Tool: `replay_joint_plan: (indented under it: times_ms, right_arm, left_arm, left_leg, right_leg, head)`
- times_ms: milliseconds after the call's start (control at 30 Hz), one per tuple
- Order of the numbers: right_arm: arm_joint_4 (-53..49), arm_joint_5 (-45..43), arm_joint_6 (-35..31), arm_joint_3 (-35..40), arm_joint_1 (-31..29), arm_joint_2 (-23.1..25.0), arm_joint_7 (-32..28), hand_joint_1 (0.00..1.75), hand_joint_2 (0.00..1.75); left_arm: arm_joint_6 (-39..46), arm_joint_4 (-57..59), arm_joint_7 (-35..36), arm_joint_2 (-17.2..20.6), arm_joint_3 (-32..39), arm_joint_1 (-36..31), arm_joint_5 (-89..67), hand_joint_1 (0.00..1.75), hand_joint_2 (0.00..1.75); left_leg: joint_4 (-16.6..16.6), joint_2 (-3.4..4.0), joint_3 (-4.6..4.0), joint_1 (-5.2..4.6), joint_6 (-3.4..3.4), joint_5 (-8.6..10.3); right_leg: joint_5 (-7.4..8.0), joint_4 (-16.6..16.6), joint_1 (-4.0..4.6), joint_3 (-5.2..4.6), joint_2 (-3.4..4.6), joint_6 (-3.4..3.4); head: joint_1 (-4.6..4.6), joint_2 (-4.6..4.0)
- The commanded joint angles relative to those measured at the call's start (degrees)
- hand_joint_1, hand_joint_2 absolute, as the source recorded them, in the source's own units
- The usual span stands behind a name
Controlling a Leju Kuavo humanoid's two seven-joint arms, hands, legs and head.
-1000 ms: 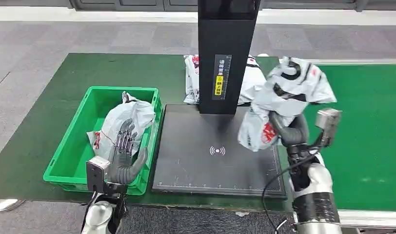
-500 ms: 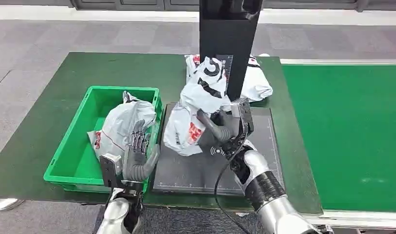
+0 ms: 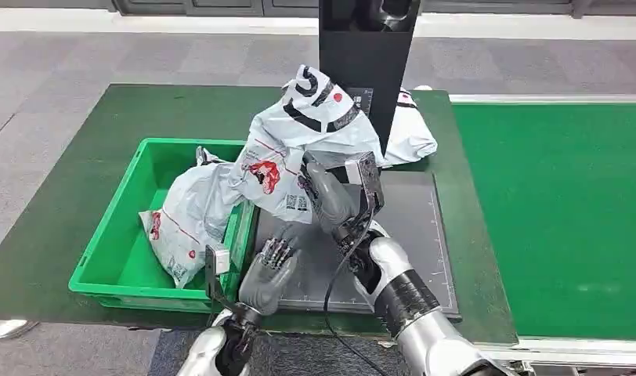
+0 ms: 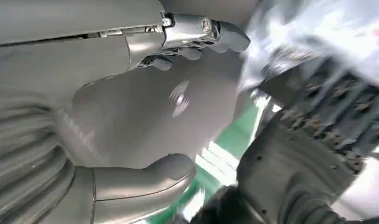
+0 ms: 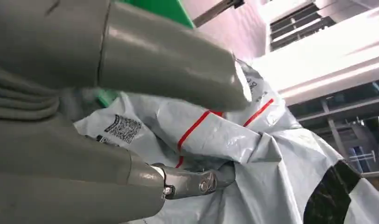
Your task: Moved the parcel from conveyor to table for the left to box.
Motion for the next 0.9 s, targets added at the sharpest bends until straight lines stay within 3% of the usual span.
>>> replay_joint_plan:
  times_ms: [33, 100, 133, 200, 500, 600, 733, 900]
  right_arm:
    - [0.89, -2.76, -2.44, 5.55, -1.83, -2.38, -1.45, 0.0, 0.0]
    - [0.14, -3.1, -2.5, 5.84, -1.66, -2.58, -1.51, 0.0, 0.0]
    - [-0.13, -3.79, -2.24, 6.19, -1.74, -2.62, -1.5, 0.0, 1.75]
    - [-0.45, -4.97, -2.59, 6.72, -2.55, -2.39, -1.59, 0.0, 1.75]
    - [-7.88, -7.27, -4.84, 4.93, -0.93, -4.22, -2.48, 0.0, 1.75]
    - [-16.49, -7.17, -7.88, 2.7, 1.08, -6.42, -3.0, 0.0, 1.75]
    - [-34.23, -2.71, -13.79, -0.7, 7.9, -9.55, -3.95, 0.0, 1.75]
    - [-47.17, 4.6, -20.03, -2.55, 14.74, -11.0, -5.52, 0.0, 1.75]
  left_arm:
    - [-1.43, 11.93, 0.63, -3.39, -7.25, -9.08, 10.1, 0.0, 1.75]
    - [-1.84, 12.76, 0.96, -3.39, -7.51, -9.62, 11.43, 0.0, 1.75]
    - [-2.08, 13.39, 0.56, -3.35, -8.27, -10.15, 11.54, 0.0, 1.75]
    - [-4.81, 14.74, 2.46, -3.39, -10.25, -11.32, 17.65, 0.0, 1.75]
    - [-7.88, 13.16, 2.28, -2.42, -14.54, -11.38, 15.11, 0.0, 1.75]
    - [-1.96, 9.01, -1.42, -2.17, -13.69, -10.85, 11.17, 0.0, 1.75]
    - [13.86, 0.33, -7.52, 0.14, -8.75, -10.51, 1.13, 0.0, 1.75]
    - [17.42, -7.84, -9.01, 1.93, -4.15, -7.77, -5.07, 0.0, 1.75]
  left_leg:
    - [0.01, -0.24, -0.03, 0.02, 0.06, 0.07]
    - [0.01, -0.31, -0.06, 0.02, 0.05, 0.11]
    - [0.06, -0.28, -0.12, 0.01, 0.03, 0.09]
    - [0.05, -0.25, -0.12, 0.02, 0.04, 0.1]
    - [0.05, -0.11, -0.07, 0.01, 0.03, 0.03]
    - [0.07, -0.3, -0.11, 0.02, 0.04, 0.06]
    - [0.09, -0.34, -0.17, 0.05, 0.05, 0.07]
    - [0.03, -0.27, -0.13, 0.06, 0.01, 0.05]
  right_leg:
    - [0.02, -0.07, 0.04, 0.11, -0.31, 0.01]
    - [0.02, -0.07, 0.03, 0.08, -0.41, 0.0]
    - [0.0, 0.01, 0.02, -0.01, -0.34, 0.0]
    - [0.02, -0.02, 0.03, -0.01, -0.3, 0.0]
    - [0.02, 0.0, 0.02, -0.02, -0.13, -0.01]
    - [-0.02, -0.02, 0.04, 0.0, -0.33, 0.0]
    - [0.0, -0.03, 0.06, -0.02, -0.37, 0.0]
    - [-0.01, -0.07, 0.07, -0.01, -0.3, -0.04]
  head:
    - [0.0, 0.02]
    - [0.0, 0.0]
    - [0.0, 0.0]
    - [-0.02, 0.0]
    - [-0.02, 0.02]
    - [-0.02, 0.02]
    - [-0.02, 0.0]
    - [-0.04, 0.0]
